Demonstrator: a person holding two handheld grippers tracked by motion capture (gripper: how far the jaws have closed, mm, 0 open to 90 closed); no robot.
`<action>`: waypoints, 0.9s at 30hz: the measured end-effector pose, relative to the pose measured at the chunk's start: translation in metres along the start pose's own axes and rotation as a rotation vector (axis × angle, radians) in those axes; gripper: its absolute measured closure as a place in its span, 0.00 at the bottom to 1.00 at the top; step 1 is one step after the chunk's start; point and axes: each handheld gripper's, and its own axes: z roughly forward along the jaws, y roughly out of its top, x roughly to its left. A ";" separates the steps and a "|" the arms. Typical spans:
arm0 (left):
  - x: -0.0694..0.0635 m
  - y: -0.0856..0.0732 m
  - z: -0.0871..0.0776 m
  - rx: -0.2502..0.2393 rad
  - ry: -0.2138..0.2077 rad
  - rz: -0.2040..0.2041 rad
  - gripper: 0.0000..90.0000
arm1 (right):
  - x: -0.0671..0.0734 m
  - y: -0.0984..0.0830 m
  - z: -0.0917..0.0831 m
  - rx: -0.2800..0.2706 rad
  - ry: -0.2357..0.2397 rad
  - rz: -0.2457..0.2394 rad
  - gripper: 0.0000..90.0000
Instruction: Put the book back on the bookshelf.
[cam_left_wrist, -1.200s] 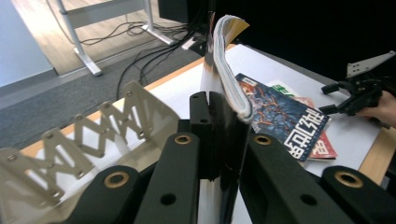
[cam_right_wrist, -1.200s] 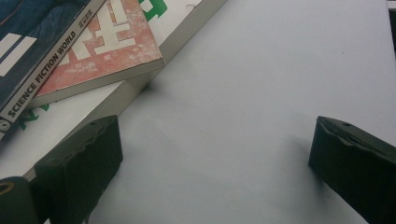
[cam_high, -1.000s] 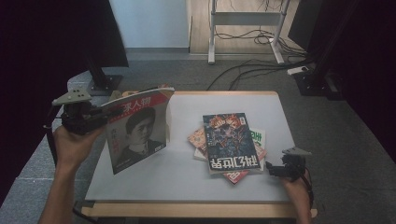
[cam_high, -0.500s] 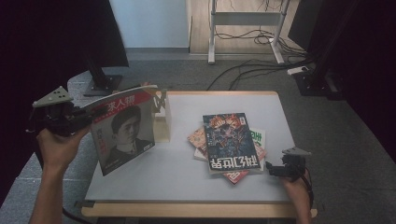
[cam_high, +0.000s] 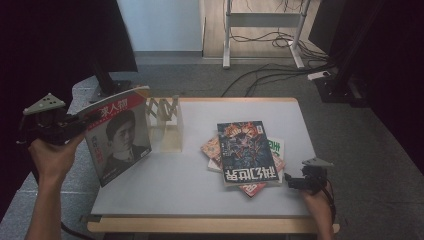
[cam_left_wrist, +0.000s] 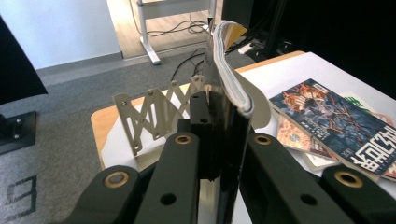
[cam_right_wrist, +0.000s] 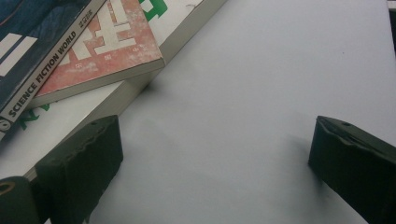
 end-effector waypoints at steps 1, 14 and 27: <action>0.001 0.000 0.000 0.000 0.003 -0.003 0.96 | 0.000 0.000 0.000 0.000 0.000 0.000 0.03; 0.019 -0.005 0.004 -0.007 0.064 -0.054 0.96 | 0.000 0.000 0.000 0.000 0.000 0.000 0.03; 0.022 -0.006 0.030 -0.023 0.082 -0.071 0.96 | 0.000 0.000 0.000 0.001 0.001 0.001 0.03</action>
